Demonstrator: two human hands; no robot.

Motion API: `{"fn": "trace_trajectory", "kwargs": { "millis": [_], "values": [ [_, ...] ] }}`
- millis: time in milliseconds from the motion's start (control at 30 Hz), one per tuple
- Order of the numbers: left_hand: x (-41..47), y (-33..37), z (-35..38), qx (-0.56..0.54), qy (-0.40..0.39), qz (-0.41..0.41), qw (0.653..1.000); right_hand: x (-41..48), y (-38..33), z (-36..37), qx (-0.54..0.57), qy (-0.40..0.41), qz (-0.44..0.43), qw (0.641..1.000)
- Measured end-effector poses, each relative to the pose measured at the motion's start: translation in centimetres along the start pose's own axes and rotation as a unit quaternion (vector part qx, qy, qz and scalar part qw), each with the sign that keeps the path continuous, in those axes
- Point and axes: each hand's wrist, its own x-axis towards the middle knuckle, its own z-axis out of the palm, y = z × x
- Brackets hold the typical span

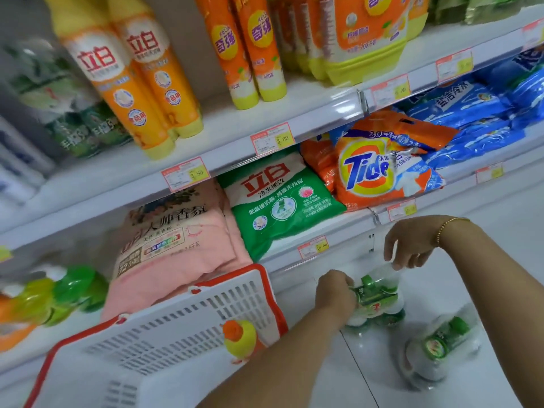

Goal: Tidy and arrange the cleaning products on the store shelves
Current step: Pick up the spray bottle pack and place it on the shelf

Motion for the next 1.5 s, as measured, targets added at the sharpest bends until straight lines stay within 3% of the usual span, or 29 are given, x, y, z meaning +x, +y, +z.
{"fn": "trace_trajectory", "kwargs": {
  "millis": [100,167,300,400,500,567,600,667,733,800,967,1300,1400,1500],
  "values": [
    [-1.4,2.0,-6.7,-0.083,0.015,0.056,0.995,-1.4,-2.4,-0.6,0.025,0.062,-0.028,0.997],
    [-3.1,3.0,-13.0,-0.116,0.068,0.104,0.985,-2.3,-5.3,-1.7,0.086,0.172,-0.101,0.976],
    [-7.8,2.2,-24.7,-0.199,0.244,0.180,0.932,-4.8,-15.8,-3.4,0.133,0.479,-0.258,0.828],
    [-10.4,-0.2,-31.9,-0.202,0.355,0.221,0.886,-5.6,-25.4,-3.3,0.143,0.559,-0.380,0.723],
    [-10.1,-3.6,-38.3,-0.222,0.401,0.220,0.861,-4.8,-34.3,-1.9,0.094,0.564,-0.483,0.663],
    [-8.2,-5.6,-42.5,-0.262,0.392,0.175,0.864,-3.5,-38.9,-0.3,0.079,0.546,-0.497,0.670],
    [-7.2,-6.3,-44.3,-0.284,0.385,0.145,0.866,-2.6,-40.6,0.5,0.066,0.539,-0.476,0.692],
    [-4.6,-7.4,-48.0,-0.295,0.372,0.101,0.874,-0.6,-43.4,1.5,0.017,0.524,-0.380,0.762],
    [-2.3,-8.1,-50.9,-0.268,0.373,0.059,0.886,1.0,-44.9,2.2,-0.070,0.535,-0.283,0.792],
    [-0.5,-8.4,-53.1,-0.243,0.380,0.029,0.892,2.3,-45.4,2.1,-0.103,0.581,-0.259,0.765],
    [3.6,-8.8,-56.3,-0.263,0.383,0.019,0.885,4.0,-45.5,2.1,-0.114,0.677,-0.288,0.668],
    [7.4,-9.6,-56.5,-0.220,0.303,0.057,0.926,5.3,-45.2,3.0,-0.050,0.703,-0.315,0.636],
    [5.8,-8.8,-55.5,-0.176,0.329,0.067,0.925,5.2,-45.0,3.1,0.006,0.670,-0.344,0.657],
    [3.2,-8.4,-54.3,-0.162,0.348,0.069,0.921,4.8,-44.5,3.1,0.084,0.632,-0.406,0.655]
  ]
}}
